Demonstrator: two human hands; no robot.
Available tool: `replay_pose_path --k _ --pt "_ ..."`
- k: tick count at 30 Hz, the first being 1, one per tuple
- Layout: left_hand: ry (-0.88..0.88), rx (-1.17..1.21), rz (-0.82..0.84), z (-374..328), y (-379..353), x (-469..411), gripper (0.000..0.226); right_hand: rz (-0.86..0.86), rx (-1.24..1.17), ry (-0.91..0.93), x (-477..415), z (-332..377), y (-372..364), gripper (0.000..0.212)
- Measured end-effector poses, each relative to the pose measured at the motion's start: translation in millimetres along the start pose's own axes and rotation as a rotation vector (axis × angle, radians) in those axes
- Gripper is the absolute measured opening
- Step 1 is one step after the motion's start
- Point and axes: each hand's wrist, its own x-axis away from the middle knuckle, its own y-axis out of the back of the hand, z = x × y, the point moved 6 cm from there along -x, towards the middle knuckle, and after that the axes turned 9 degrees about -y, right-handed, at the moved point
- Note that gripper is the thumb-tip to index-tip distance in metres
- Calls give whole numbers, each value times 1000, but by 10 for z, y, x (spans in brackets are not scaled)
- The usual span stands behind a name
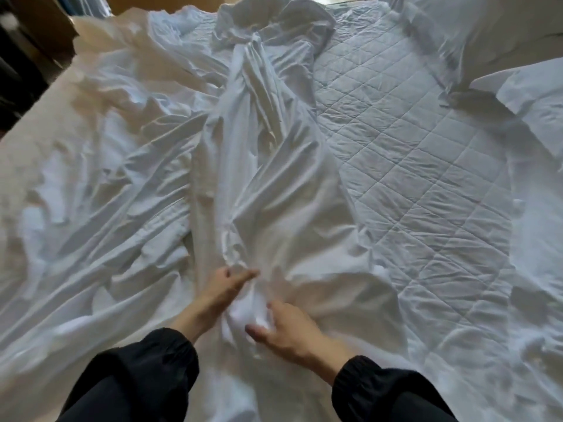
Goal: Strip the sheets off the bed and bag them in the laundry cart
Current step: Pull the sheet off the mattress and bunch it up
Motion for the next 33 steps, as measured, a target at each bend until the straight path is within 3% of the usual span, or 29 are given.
replay_pose_path --k 2,5,8,10,12,14,16,18,19,23,24,26,29,31,33 --pt "17 -8 127 -6 -145 8 20 60 53 -45 6 -5 -137 63" --pt "-63 -116 221 -112 -255 -12 18 -47 174 -25 8 72 -201 36" --pt "-199 -802 312 -68 -137 -61 40 -272 -146 -151 -12 12 -20 26" --pt "-155 -974 327 103 50 -126 47 -357 -540 -374 -22 -170 110 26" --pt "-127 -1100 269 251 201 -125 53 -408 -927 -501 23 -273 196 21" --pt "-164 -1132 99 294 320 -97 69 -399 -1102 -478 123 -222 286 22" --pt "-200 -826 -135 247 494 -102 64 -341 -1127 -377 209 -42 352 26" --pt "-187 -524 -310 233 700 -105 56 -303 -1102 -269 272 195 339 7" --pt "-162 -414 -382 235 815 -92 53 -267 -1086 -228 279 303 294 8" --pt "-28 -180 -593 347 1444 8 9 -168 -1031 61 302 913 141 52" --pt "-25 -192 -610 380 1624 -1 23 -167 -939 123 353 1121 110 57" --pt "13 -191 -623 439 1928 -11 37 -153 -743 229 433 1548 -37 49" --pt "72 -113 -617 521 2181 -78 19 -9 -515 356 357 2049 -539 40" --pt "153 -144 -468 550 2145 -92 24 99 -143 367 165 2130 -1006 48" --pt "94 -164 -345 567 2049 -67 22 188 180 290 -5 1976 -1314 48"
